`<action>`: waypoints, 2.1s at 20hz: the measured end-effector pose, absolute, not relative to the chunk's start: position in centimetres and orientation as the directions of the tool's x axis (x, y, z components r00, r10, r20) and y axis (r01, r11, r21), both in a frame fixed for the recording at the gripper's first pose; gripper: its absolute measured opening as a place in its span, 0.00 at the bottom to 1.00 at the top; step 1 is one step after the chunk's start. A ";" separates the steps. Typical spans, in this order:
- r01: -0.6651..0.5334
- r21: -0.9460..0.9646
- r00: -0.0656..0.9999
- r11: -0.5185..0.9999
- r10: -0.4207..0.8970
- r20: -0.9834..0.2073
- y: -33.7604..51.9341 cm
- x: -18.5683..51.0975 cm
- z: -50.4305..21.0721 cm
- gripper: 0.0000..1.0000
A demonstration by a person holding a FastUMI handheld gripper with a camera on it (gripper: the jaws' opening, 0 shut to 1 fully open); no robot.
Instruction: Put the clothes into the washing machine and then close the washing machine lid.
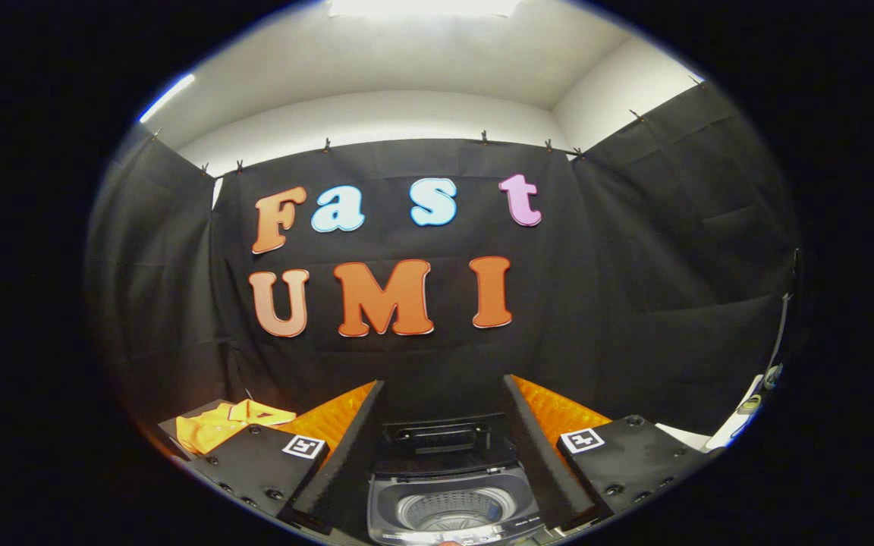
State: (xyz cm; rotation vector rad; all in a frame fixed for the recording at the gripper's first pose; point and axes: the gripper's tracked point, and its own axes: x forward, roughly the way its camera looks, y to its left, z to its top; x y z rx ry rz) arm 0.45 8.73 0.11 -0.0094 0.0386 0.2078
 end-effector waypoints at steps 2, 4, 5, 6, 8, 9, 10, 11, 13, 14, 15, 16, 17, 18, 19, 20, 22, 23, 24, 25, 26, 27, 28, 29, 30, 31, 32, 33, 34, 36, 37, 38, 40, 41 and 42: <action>-0.250 -0.021 0.967 0.968 0.249 -0.043 12.4 0.6 -0.2 0.97; -0.303 -0.029 0.953 0.952 0.302 -0.030 16.6 0.5 -0.3 0.97; -0.332 -0.029 0.943 0.943 0.331 -0.031 18.8 0.5 -0.6 0.97; -0.364 -0.022 0.931 0.931 0.363 -0.039 21.0 0.4 -1.2 0.97; -0.432 0.010 0.900 0.902 0.432 -0.059 25.6 -0.1 -2.8 0.97; -0.468 0.027 0.881 0.884 0.468 -0.068 27.9 -0.5 -3.3 0.97; -0.497 0.041 0.863 0.867 0.499 -0.077 30.0 -0.7 -3.8 0.97; -0.521 0.051 0.847 0.852 0.523 -0.089 32.0 -1.0 -4.5 0.97; -0.560 0.065 0.818 0.826 0.563 -0.116 35.7 -1.4 -6.2 0.97; -0.577 0.072 0.803 0.814 0.581 -0.133 37.5 -1.5 -7.1 0.97; -0.586 0.076 0.793 0.807 0.590 -0.153 39.0 -1.4 -8.2 0.97; -0.591 0.081 0.785 0.803 0.595 -0.174 40.1 -1.3 -9.3 0.97; -0.598 0.088 0.774 0.797 0.603 -0.195 41.3 -1.2 -10.5 0.97; -0.604 0.097 0.763 0.791 0.609 -0.218 42.3 -1.0 -11.6 0.97; -0.608 0.107 0.752 0.787 0.614 -0.241 43.4 -1.1 -12.8 0.97; -0.610 0.118 0.740 0.784 0.617 -0.268 44.3 -1.0 -13.9 0.97; -0.605 0.136 0.726 0.785 0.613 -0.312 45.7 -0.9 -15.9 0.97; -0.597 0.133 0.725 0.791 0.603 -0.333 46.3 -0.6 -16.9 0.97; -0.591 0.124 0.724 0.797 0.592 -0.355 46.6 -0.3 -17.8 0.97; -0.585 0.112 0.723 0.804 0.579 -0.377 46.9 0.1 -18.9 0.97; -0.580 0.100 0.722 0.808 0.567 -0.397 47.3 0.4 -19.8 0.97; -0.580 0.087 0.714 0.810 0.557 -0.424 47.7 0.5 -20.9 0.97; -0.577 0.079 0.706 0.813 0.545 -0.453 48.0 0.5 -22.0 0.97; -0.573 0.073 0.699 0.817 0.532 -0.478 48.0 0.6 -23.2 0.97; -0.561 0.067 0.703 0.825 0.517 -0.489 47.9 0.8 -23.9 0.98; -0.552 0.054 0.706 0.832 0.501 -0.501 47.8 1.1 -24.7 0.98; -0.555 0.049 0.697 0.831 0.496 -0.517 47.7 0.9 -25.5 0.98; -0.554 0.052 0.694 0.831 0.496 -0.522 47.7 0.8 -25.9 0.98; -0.554 0.055 0.695 0.830 0.499 -0.518 47.8 0.8 -25.9 0.98; -0.559 0.061 0.684 0.827 0.502 -0.529 47.8 0.8 -26.2 0.98; -0.567 0.068 0.672 0.821 0.509 -0.538 47.9 0.7 -26.6 0.98; -0.570 0.080 0.667 0.817 0.518 -0.535 48.0 0.7 -26.6 0.98; -0.584 0.096 0.652 0.806 0.535 -0.537 47.9 0.7 -26.7 0.98; -0.595 0.095 0.646 0.798 0.545 -0.534 48.0 0.6 -26.7 0.98; -0.615 0.102 0.632 0.782 0.566 -0.529 48.1 0.3 -26.6 0.98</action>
